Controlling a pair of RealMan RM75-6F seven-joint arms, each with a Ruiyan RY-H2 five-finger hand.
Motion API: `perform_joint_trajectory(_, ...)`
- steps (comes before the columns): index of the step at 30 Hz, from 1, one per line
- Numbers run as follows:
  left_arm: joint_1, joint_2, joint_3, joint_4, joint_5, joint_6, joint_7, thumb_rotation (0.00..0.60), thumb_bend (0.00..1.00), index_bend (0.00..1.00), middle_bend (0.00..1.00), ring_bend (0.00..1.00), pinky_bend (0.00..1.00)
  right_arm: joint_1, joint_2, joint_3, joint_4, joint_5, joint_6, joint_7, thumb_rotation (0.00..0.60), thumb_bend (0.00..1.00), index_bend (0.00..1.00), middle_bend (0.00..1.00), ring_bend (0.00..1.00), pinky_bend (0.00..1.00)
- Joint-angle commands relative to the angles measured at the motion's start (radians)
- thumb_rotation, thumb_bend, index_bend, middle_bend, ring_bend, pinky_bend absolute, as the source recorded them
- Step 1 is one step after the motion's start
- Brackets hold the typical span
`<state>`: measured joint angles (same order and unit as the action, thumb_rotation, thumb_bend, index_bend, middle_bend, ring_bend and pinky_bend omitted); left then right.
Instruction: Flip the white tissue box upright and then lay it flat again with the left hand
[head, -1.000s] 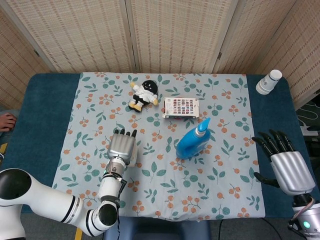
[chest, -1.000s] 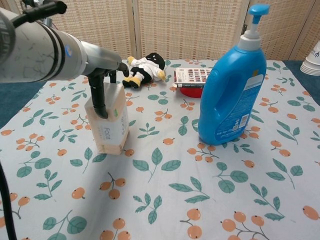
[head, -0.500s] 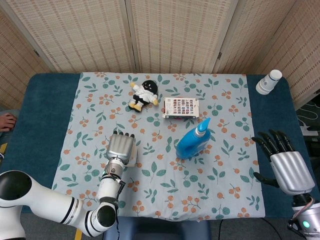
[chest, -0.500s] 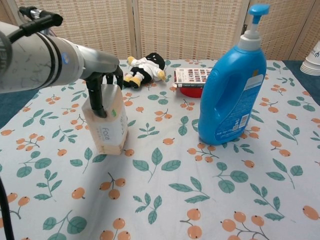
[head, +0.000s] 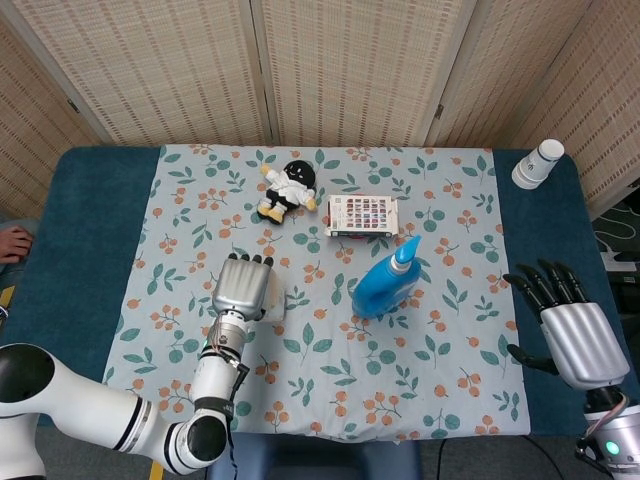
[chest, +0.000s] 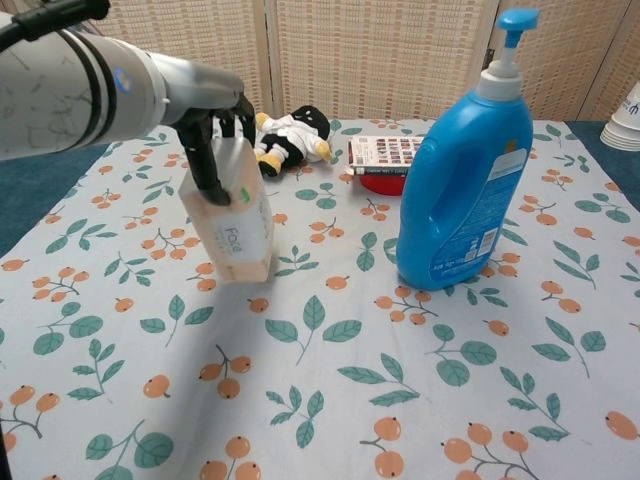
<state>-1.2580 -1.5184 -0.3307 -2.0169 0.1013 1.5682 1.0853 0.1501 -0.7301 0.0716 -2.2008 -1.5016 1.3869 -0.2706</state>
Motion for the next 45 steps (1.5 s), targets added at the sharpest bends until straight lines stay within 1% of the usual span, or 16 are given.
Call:
perform_joint_trajectory(1,0.048,0.008,-0.008,-0.005,0.088,0.011,-0.092,0.600,0.25,0.43,0.54,0.33,0.29,0.001,-0.002,0.000,0.001,0.003,-0.002,-0.002,0.600,0.12,0.17,0.11,0.00,0.06)
perform_joint_trajectory(5,0.124,0.023,0.004,-0.003,0.200,-0.021,-0.232,0.600,0.24,0.42,0.53,0.33,0.30,0.002,-0.005,0.000,0.002,0.004,-0.004,-0.008,0.600,0.12,0.17,0.11,0.00,0.06)
perform_joint_trajectory(9,0.234,0.026,0.050,0.033,0.357,-0.051,-0.429,0.600,0.24,0.41,0.52,0.33,0.31,0.005,-0.012,-0.002,0.004,0.010,-0.011,-0.019,0.600,0.12,0.17,0.11,0.00,0.06)
perform_joint_trajectory(11,0.281,0.022,0.045,0.055,0.395,-0.064,-0.525,0.600,0.24,0.41,0.52,0.33,0.31,0.006,-0.015,-0.002,0.004,0.011,-0.013,-0.025,0.600,0.12,0.17,0.11,0.00,0.06)
perform_joint_trajectory(14,0.356,0.022,0.008,0.082,0.412,-0.117,-0.696,0.600,0.24,0.41,0.53,0.34,0.32,0.006,-0.020,-0.004,0.003,0.008,-0.012,-0.037,0.600,0.12,0.17,0.11,0.00,0.06)
perform_joint_trajectory(16,0.395,0.020,0.003,0.109,0.449,-0.143,-0.782,0.600,0.24,0.41,0.53,0.34,0.32,0.006,-0.023,-0.005,0.003,0.010,-0.013,-0.042,0.600,0.12,0.17,0.11,0.00,0.06)
perform_joint_trajectory(20,0.476,0.005,0.043,0.180,0.590,-0.199,-0.957,0.600,0.24,0.41,0.54,0.34,0.32,0.008,-0.029,-0.003,0.007,0.020,-0.015,-0.052,0.600,0.12,0.17,0.11,0.00,0.06)
perform_joint_trajectory(23,0.525,-0.004,0.061,0.229,0.698,-0.228,-1.080,0.600,0.24,0.41,0.54,0.34,0.32,0.011,-0.034,-0.002,0.010,0.026,-0.018,-0.057,0.600,0.12,0.17,0.11,0.00,0.06)
perform_joint_trajectory(26,0.569,-0.035,0.081,0.301,0.817,-0.207,-1.182,0.600,0.24,0.41,0.54,0.34,0.32,0.013,-0.038,-0.001,0.013,0.026,-0.018,-0.061,0.600,0.12,0.17,0.11,0.00,0.06)
perform_joint_trajectory(29,0.614,-0.086,0.108,0.387,0.912,-0.161,-1.256,0.600,0.24,0.41,0.53,0.34,0.32,0.014,-0.042,-0.001,0.016,0.032,-0.019,-0.066,0.600,0.12,0.17,0.11,0.00,0.06)
perform_joint_trajectory(31,0.638,-0.116,0.122,0.433,0.946,-0.145,-1.290,0.600,0.24,0.41,0.53,0.34,0.32,0.015,-0.045,-0.001,0.017,0.037,-0.021,-0.071,0.600,0.12,0.17,0.11,0.00,0.06)
perform_joint_trajectory(36,0.663,-0.144,0.129,0.480,0.967,-0.149,-1.329,0.600,0.24,0.40,0.52,0.33,0.32,0.017,-0.049,-0.002,0.018,0.041,-0.024,-0.079,0.600,0.12,0.17,0.11,0.00,0.06)
perform_joint_trajectory(39,0.694,-0.183,0.124,0.529,0.966,-0.167,-1.387,0.600,0.24,0.40,0.52,0.33,0.32,0.020,-0.057,-0.004,0.024,0.047,-0.031,-0.091,0.600,0.12,0.17,0.11,0.00,0.06)
perform_joint_trajectory(45,0.723,-0.220,0.114,0.575,0.991,-0.197,-1.429,0.600,0.24,0.40,0.52,0.33,0.32,0.024,-0.063,-0.001,0.027,0.062,-0.033,-0.101,0.600,0.12,0.17,0.11,0.00,0.06)
